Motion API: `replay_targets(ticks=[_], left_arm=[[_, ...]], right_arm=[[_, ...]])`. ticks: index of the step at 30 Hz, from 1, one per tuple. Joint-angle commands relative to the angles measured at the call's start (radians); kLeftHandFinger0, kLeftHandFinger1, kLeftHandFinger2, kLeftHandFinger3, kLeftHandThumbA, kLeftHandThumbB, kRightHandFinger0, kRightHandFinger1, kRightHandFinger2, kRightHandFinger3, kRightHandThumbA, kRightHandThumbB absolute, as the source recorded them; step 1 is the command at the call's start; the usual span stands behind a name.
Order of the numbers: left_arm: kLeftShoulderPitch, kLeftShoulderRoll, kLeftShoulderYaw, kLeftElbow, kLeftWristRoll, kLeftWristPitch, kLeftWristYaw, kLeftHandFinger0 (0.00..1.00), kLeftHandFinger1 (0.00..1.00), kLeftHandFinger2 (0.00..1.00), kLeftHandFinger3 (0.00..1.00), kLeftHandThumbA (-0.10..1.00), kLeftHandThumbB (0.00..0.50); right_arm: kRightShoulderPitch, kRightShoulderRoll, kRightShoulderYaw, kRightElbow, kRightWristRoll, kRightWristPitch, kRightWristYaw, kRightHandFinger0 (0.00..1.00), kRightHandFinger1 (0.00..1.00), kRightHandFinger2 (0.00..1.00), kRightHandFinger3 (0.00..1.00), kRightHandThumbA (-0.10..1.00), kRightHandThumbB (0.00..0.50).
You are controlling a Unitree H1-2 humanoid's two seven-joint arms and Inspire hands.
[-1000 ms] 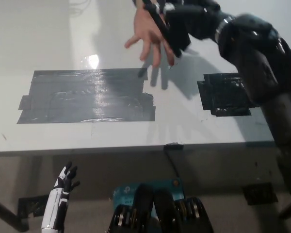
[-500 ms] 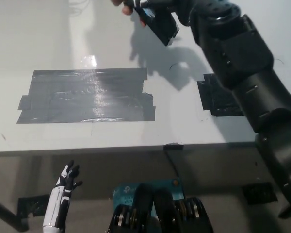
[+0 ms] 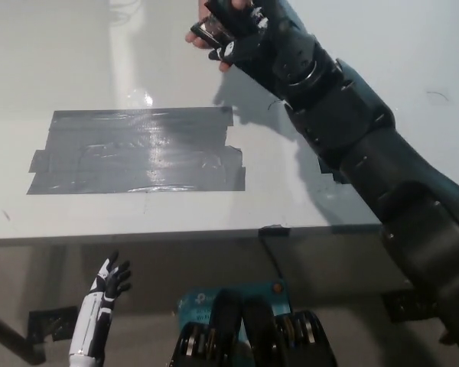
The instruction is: A stapler is kept on the black spot marked on the desk infront of the robot. The robot picks up the stapler using its right hand and passes it to a person
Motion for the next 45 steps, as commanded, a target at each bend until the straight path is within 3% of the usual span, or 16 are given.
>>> replay_targets(ticks=[1, 3, 5, 6, 12, 16, 20, 26, 28, 30, 35, 39, 41, 45], left_arm=[[-0.018, 0.016, -0.010, -0.051, -0.001, 0.015, -0.017, 0.87, 0.89, 0.88, 1.00, 1.00, 0.428], [-0.018, 0.019, -0.013, -0.051, 0.001, 0.008, -0.016, 0.84, 0.88, 0.88, 1.00, 1.00, 0.431], [-0.019, 0.021, -0.015, -0.051, 0.002, 0.007, -0.016, 0.84, 0.86, 0.86, 0.99, 1.00, 0.431], [-0.022, 0.022, -0.015, -0.050, 0.001, 0.008, -0.015, 0.83, 0.85, 0.86, 0.98, 1.00, 0.437], [-0.024, 0.026, -0.015, -0.046, -0.003, 0.015, -0.014, 0.81, 0.84, 0.84, 0.97, 1.00, 0.434], [-0.017, 0.026, -0.017, -0.042, -0.009, 0.018, -0.017, 0.82, 0.85, 0.84, 0.98, 1.00, 0.436], [-0.013, 0.024, -0.017, -0.041, -0.023, 0.013, -0.022, 0.81, 0.82, 0.81, 0.96, 0.98, 0.439], [-0.022, 0.020, -0.014, -0.036, -0.007, 0.012, -0.007, 0.83, 0.85, 0.82, 0.97, 0.98, 0.403], [-0.027, 0.022, -0.012, -0.033, 0.000, 0.008, -0.001, 0.83, 0.84, 0.82, 0.98, 0.99, 0.393], [-0.034, 0.024, -0.010, -0.025, 0.007, -0.001, 0.005, 0.79, 0.83, 0.81, 0.97, 1.00, 0.405], [-0.084, 0.023, -0.006, 0.002, 0.000, -0.007, 0.008, 0.78, 0.82, 0.81, 0.97, 1.00, 0.395], [-0.117, 0.022, -0.004, 0.016, -0.005, 0.001, 0.008, 0.77, 0.82, 0.83, 0.98, 1.00, 0.393], [-0.129, 0.026, -0.007, 0.025, -0.002, -0.009, 0.005, 0.76, 0.84, 0.85, 0.98, 1.00, 0.372], [-0.129, 0.030, -0.009, 0.026, 0.006, -0.013, 0.006, 0.75, 0.85, 0.85, 0.99, 1.00, 0.366]], right_arm=[[-0.107, -0.021, 0.022, -0.010, -0.118, -0.158, 0.091, 1.00, 1.00, 1.00, 1.00, 1.00, 0.387], [-0.087, -0.033, 0.009, -0.022, -0.111, -0.163, 0.130, 1.00, 1.00, 1.00, 1.00, 1.00, 0.478], [-0.071, -0.054, 0.015, -0.054, -0.129, -0.156, 0.158, 1.00, 1.00, 1.00, 1.00, 1.00, 0.450], [-0.059, -0.073, 0.013, -0.089, -0.133, -0.152, 0.182, 1.00, 1.00, 1.00, 1.00, 1.00, 0.471], [-0.007, -0.168, -0.043, -0.341, -0.131, -0.090, 0.262, 1.00, 1.00, 1.00, 1.00, 1.00, 0.481], [0.031, -0.233, -0.087, -0.517, -0.114, -0.056, 0.309, 1.00, 1.00, 1.00, 1.00, 1.00, 0.452], [0.079, -0.333, -0.154, -0.794, -0.083, 0.013, 0.357, 1.00, 1.00, 1.00, 1.00, 1.00, 0.417], [0.247, -0.480, -0.279, -1.347, -0.026, 0.201, 0.393, 1.00, 1.00, 1.00, 1.00, 1.00, 0.429], [0.319, -0.514, -0.326, -1.517, 0.013, 0.217, 0.394, 1.00, 1.00, 1.00, 1.00, 1.00, 0.429], [0.391, -0.544, -0.353, -1.658, 0.029, 0.217, 0.388, 1.00, 1.00, 1.00, 1.00, 1.00, 0.481], [0.549, -0.604, -0.424, -1.891, 0.169, 0.217, 0.350, 1.00, 1.00, 1.00, 1.00, 1.00, 0.428], [0.694, -0.636, -0.457, -2.033, 0.263, 0.217, 0.288, 1.00, 1.00, 1.00, 1.00, 1.00, 0.439], [0.781, -0.620, -0.471, -2.061, 0.276, 0.183, 0.288, 1.00, 1.00, 1.00, 1.00, 1.00, 0.480], [0.923, -0.585, -0.436, -2.063, 0.290, 0.049, 0.259, 1.00, 1.00, 1.00, 1.00, 1.00, 0.422]])
